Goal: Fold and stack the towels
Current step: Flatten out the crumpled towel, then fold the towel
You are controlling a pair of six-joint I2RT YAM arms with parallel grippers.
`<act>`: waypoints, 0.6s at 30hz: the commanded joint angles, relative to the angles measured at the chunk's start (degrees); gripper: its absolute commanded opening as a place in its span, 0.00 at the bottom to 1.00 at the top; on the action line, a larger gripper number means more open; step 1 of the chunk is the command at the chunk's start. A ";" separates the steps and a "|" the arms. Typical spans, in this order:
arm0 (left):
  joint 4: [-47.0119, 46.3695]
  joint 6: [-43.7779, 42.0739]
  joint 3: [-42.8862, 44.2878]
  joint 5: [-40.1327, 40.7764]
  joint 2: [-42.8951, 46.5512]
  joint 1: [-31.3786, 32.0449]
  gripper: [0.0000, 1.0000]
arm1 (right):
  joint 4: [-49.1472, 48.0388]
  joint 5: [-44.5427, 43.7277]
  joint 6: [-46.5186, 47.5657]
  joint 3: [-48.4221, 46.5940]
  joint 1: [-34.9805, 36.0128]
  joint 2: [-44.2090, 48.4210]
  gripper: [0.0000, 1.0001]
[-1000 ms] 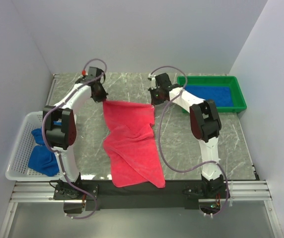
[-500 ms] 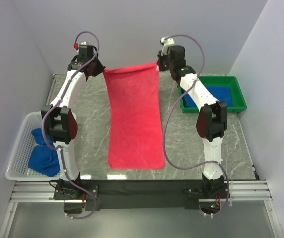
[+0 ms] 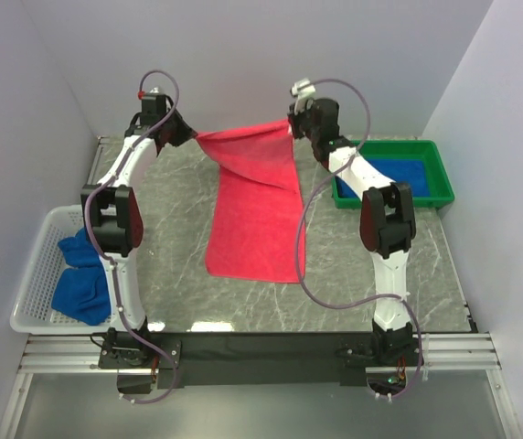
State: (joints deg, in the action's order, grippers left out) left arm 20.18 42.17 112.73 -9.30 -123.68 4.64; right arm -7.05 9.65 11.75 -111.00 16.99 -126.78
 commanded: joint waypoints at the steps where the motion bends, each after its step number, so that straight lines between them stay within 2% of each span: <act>1: -3.49 0.19 -2.33 -3.96 3.88 -0.87 0.01 | -10.70 1.95 2.22 7.70 -1.17 5.57 0.00; 7: -3.57 -0.51 -7.95 -4.32 7.92 -0.87 0.01 | -11.32 3.80 3.28 15.53 -1.17 10.67 0.00; 13: -3.13 -0.16 -12.18 -5.37 10.91 -0.87 0.01 | -16.06 2.49 4.86 24.94 -1.17 17.18 0.00; 18: -3.22 -0.34 -11.13 -6.17 10.48 -0.87 0.01 | -15.97 -0.24 8.02 23.20 -1.26 17.97 0.00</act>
State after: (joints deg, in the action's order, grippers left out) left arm 18.81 42.35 100.60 -15.25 -115.74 4.27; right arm -18.87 13.10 16.21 -86.39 16.82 -111.24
